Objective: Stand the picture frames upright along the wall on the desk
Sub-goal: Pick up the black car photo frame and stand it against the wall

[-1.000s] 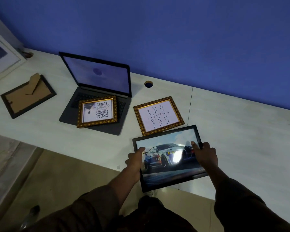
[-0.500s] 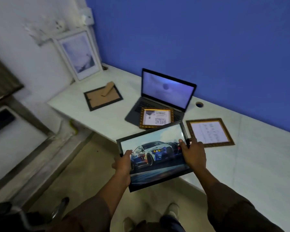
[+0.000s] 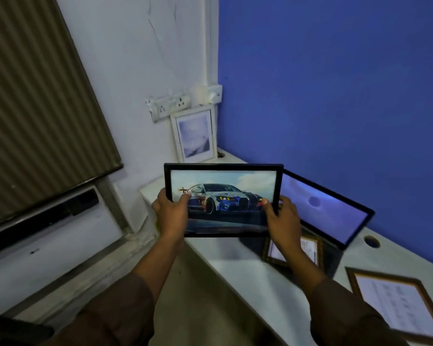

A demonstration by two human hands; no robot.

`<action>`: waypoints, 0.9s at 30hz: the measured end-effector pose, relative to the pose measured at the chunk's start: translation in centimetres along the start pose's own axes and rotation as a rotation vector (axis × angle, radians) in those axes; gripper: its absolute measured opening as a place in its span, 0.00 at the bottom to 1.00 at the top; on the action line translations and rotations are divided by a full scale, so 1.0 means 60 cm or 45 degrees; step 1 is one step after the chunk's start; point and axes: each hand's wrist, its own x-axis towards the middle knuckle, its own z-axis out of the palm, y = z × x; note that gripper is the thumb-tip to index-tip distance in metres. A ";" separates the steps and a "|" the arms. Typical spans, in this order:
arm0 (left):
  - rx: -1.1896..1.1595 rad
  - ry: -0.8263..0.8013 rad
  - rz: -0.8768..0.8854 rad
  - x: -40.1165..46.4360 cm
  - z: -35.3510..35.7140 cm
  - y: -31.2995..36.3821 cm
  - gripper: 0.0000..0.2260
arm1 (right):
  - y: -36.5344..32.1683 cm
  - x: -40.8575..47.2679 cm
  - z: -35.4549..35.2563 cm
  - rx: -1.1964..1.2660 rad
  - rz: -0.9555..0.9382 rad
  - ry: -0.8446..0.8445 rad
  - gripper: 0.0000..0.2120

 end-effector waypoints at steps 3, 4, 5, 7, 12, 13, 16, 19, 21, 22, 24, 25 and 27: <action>-0.071 0.032 0.125 0.055 0.018 0.044 0.25 | -0.036 0.061 0.016 0.080 -0.063 0.021 0.26; -0.073 0.046 0.167 0.074 0.025 0.058 0.25 | -0.049 0.084 0.021 0.122 -0.086 0.026 0.25; -0.075 0.058 0.205 0.092 0.031 0.072 0.26 | -0.064 0.103 0.023 0.179 -0.094 0.018 0.23; -0.124 0.082 0.272 0.128 0.050 0.106 0.27 | -0.092 0.150 0.023 0.259 -0.133 -0.023 0.21; -0.205 0.070 0.417 0.192 0.098 0.166 0.28 | -0.141 0.259 0.012 0.333 -0.184 -0.030 0.23; -0.206 0.051 0.417 0.210 0.115 0.173 0.28 | -0.144 0.286 0.009 0.327 -0.189 -0.019 0.23; -0.231 -0.047 0.387 0.255 0.159 0.184 0.29 | -0.149 0.347 -0.003 0.291 -0.183 0.013 0.27; -0.226 -0.150 0.353 0.308 0.214 0.182 0.28 | -0.138 0.403 -0.006 0.271 -0.132 0.064 0.28; -0.223 -0.212 0.343 0.343 0.252 0.177 0.26 | -0.126 0.433 -0.007 0.244 -0.095 0.097 0.28; -0.220 -0.243 0.323 0.365 0.275 0.174 0.26 | -0.117 0.451 -0.006 0.224 -0.068 0.110 0.28; -0.218 -0.328 0.268 0.411 0.325 0.167 0.25 | -0.100 0.489 -0.003 0.184 -0.013 0.144 0.28; -0.214 -0.360 0.248 0.428 0.344 0.163 0.25 | -0.095 0.501 -0.004 0.172 0.014 0.143 0.28; -0.206 -0.438 0.214 0.466 0.390 0.158 0.25 | -0.081 0.535 -0.001 0.119 0.091 0.140 0.26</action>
